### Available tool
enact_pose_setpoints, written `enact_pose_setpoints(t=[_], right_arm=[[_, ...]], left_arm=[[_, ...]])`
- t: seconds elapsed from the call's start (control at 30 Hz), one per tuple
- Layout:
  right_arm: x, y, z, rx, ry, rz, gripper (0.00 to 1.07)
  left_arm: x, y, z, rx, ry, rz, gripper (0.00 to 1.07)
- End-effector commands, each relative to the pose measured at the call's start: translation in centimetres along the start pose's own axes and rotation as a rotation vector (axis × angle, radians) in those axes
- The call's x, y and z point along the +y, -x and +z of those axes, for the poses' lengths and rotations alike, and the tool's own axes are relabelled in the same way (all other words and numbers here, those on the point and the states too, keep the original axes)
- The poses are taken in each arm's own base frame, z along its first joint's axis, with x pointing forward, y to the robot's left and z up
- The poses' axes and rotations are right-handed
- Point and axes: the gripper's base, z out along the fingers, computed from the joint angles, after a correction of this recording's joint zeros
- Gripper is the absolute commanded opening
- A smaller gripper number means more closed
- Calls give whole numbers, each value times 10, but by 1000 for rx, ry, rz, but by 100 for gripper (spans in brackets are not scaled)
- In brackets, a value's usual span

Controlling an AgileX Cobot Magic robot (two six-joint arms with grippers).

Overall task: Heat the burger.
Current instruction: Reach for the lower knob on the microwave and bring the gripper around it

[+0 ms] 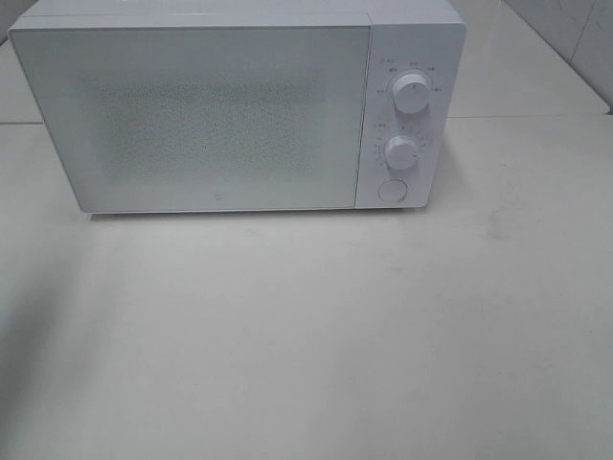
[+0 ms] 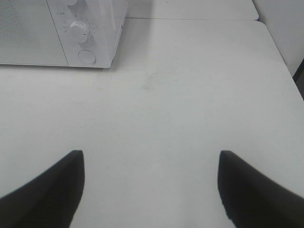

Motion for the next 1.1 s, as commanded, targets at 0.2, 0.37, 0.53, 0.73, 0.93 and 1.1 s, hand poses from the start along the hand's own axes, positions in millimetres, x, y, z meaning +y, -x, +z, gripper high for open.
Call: enact_pose_setpoints(t=[0.2,0.37,0.53,0.73,0.93,1.1], right_arm=[[0,-2,-3,-34,-5,-9,75],[0,-2,-3,-34,-5,-9,75],[0,-2,-3,-34,-5,-9,75],[0,-2,-3,-34,-5,-9,75],[0,-2,-3,-34,-5,-9,75],[0,-2,-3,-34,-5,-9,75]], left_arm=[[3,-50,-13,-65,36,-22,101],[4,-85,-9,-82,66,-6,101],[3,-115,-11,-175,79,10,101],[1,-147,-18,-330,105,40,101],[-4,-176,-35,-538,121,80,101],[-7,-195,-43,-665,127,100,101]])
